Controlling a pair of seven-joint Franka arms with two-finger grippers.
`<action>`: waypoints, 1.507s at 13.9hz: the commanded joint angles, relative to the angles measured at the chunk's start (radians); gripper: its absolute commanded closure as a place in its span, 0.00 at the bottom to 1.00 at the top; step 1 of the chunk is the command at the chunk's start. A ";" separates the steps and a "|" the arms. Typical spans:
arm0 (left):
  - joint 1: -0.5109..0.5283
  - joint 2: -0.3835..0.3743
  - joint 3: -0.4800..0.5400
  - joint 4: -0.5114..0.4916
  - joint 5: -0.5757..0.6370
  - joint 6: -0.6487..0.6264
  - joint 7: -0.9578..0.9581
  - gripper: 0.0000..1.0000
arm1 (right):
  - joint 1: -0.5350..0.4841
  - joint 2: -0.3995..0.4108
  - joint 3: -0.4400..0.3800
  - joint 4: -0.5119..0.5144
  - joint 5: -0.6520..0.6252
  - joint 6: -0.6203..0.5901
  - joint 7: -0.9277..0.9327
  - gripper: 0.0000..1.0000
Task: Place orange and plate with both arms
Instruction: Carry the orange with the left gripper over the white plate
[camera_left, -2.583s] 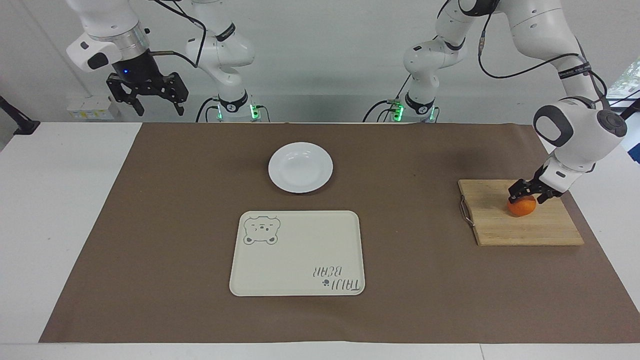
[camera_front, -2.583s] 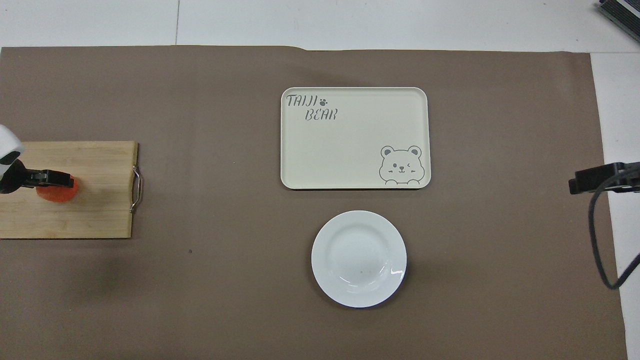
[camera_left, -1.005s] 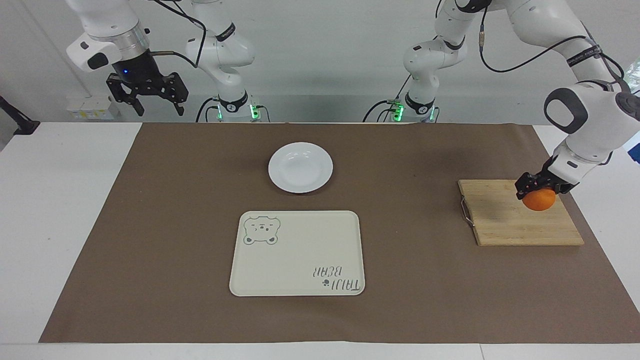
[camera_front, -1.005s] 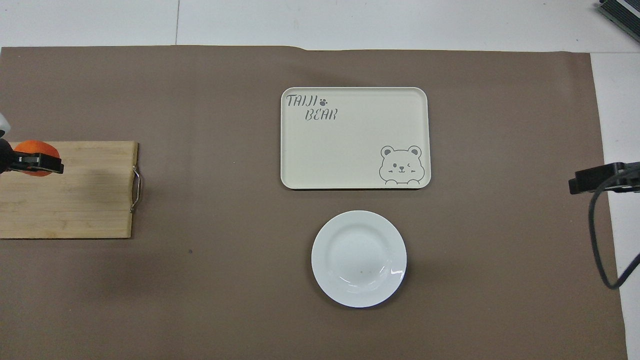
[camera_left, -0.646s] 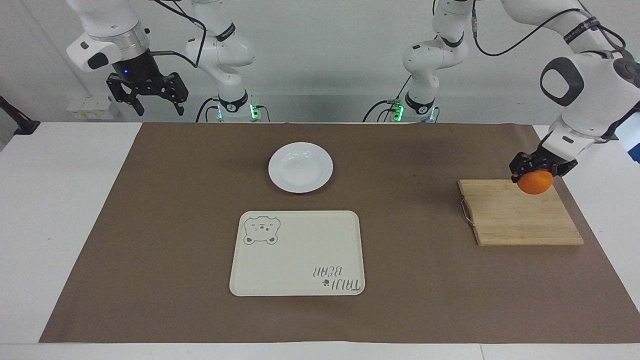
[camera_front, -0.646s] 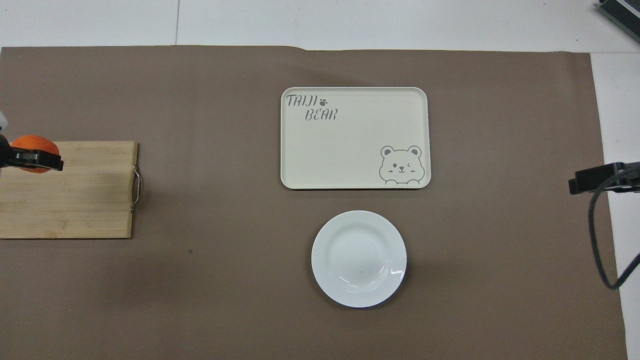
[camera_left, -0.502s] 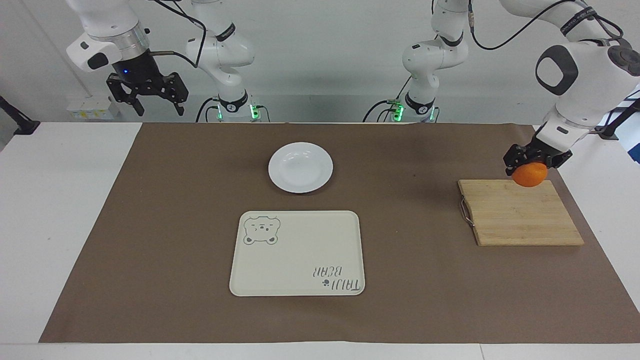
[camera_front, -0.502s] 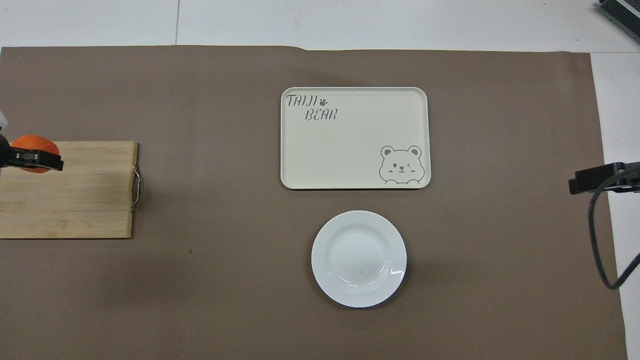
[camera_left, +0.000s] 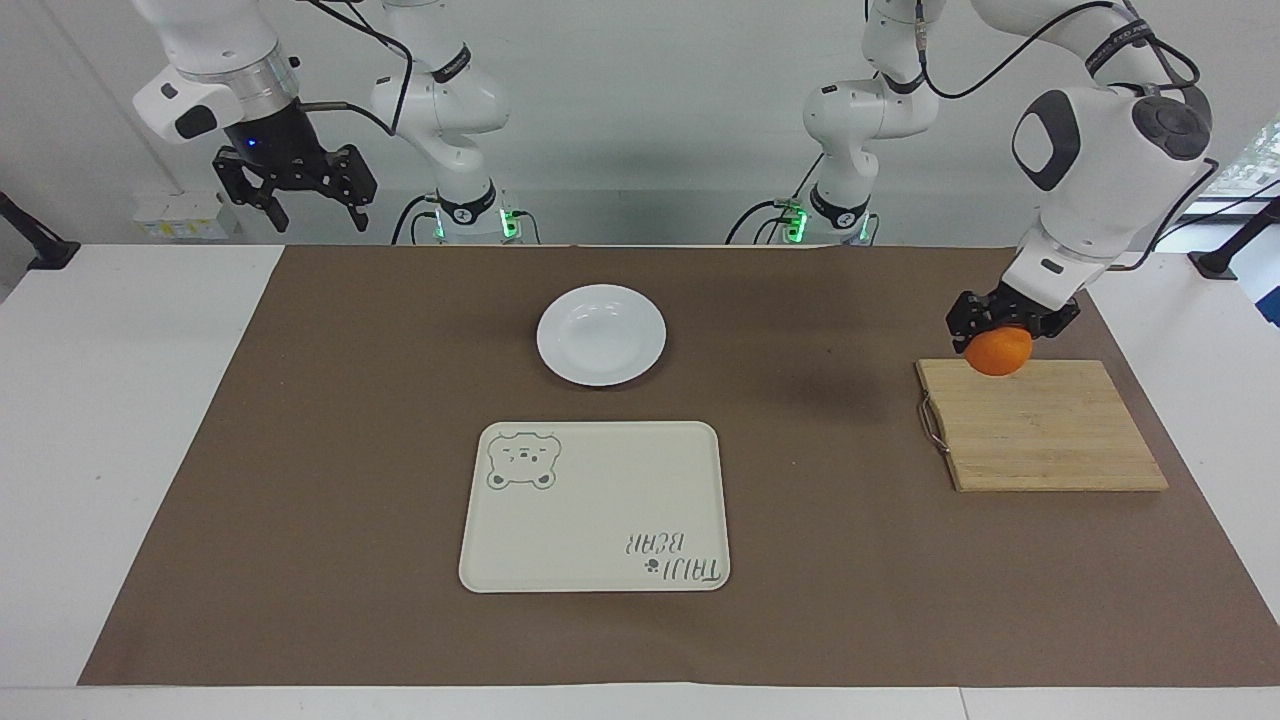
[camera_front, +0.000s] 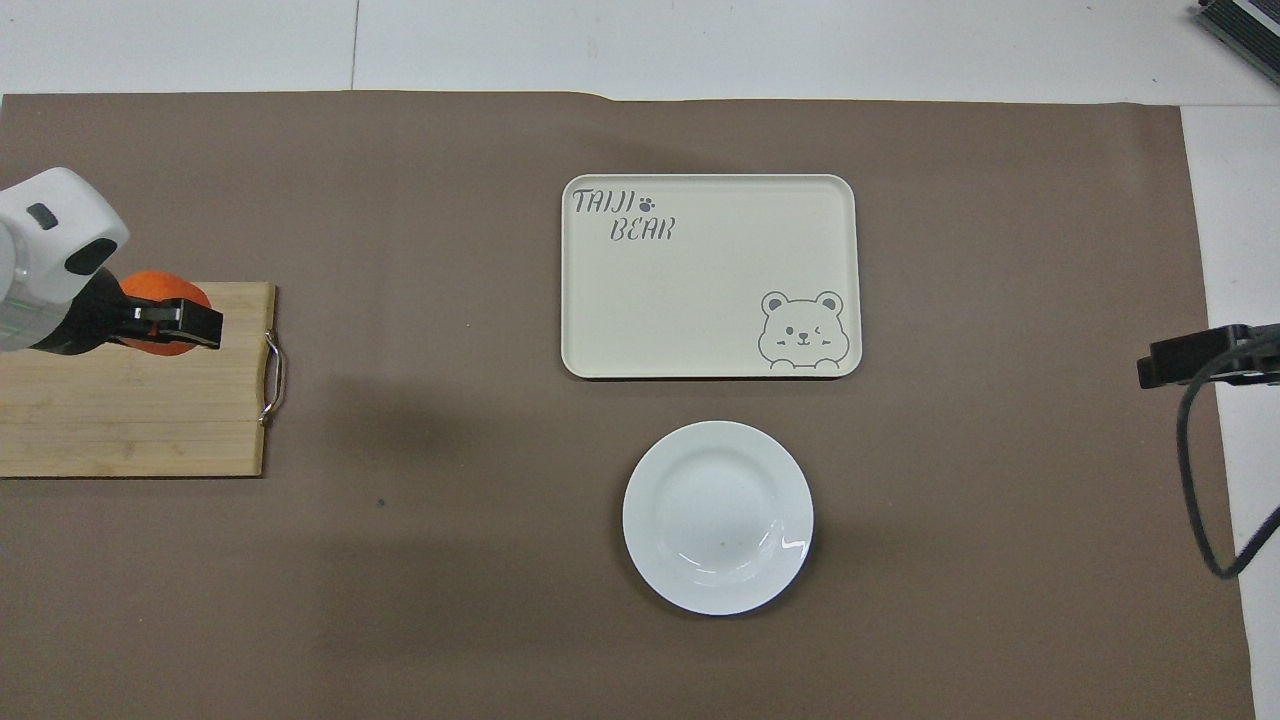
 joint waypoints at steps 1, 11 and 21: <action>-0.067 -0.022 0.016 -0.018 -0.007 -0.009 -0.028 1.00 | -0.007 -0.016 0.004 -0.019 -0.009 0.006 0.009 0.00; -0.339 -0.048 0.011 -0.045 -0.007 -0.001 -0.309 1.00 | -0.007 -0.016 0.004 -0.019 -0.009 0.006 0.009 0.00; -0.649 0.062 0.008 -0.055 -0.010 0.177 -0.765 1.00 | -0.007 -0.016 0.004 -0.019 -0.009 0.006 0.009 0.00</action>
